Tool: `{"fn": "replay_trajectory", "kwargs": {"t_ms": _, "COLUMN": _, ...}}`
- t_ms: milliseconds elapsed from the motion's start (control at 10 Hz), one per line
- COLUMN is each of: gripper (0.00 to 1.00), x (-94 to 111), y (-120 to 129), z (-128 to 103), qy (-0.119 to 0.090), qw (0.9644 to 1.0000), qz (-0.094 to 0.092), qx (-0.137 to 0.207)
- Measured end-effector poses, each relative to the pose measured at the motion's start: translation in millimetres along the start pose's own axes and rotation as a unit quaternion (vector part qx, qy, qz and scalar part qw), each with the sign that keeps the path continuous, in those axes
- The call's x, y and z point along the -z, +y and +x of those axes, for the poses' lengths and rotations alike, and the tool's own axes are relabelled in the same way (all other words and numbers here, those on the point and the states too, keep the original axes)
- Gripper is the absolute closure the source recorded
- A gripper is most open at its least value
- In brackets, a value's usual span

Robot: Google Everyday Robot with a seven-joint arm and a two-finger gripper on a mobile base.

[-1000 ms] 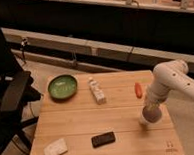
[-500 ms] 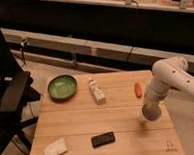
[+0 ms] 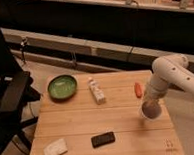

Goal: Pick up the ceramic cup

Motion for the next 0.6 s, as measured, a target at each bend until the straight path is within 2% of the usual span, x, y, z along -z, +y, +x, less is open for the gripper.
{"fn": "replay_trajectory", "kwargs": {"t_ms": 600, "gripper": 1.0, "x": 10.6, "y": -6.9, "z": -1.5, "qy": 0.0, "qw": 1.0, "qz": 0.002, "qx": 0.002}}
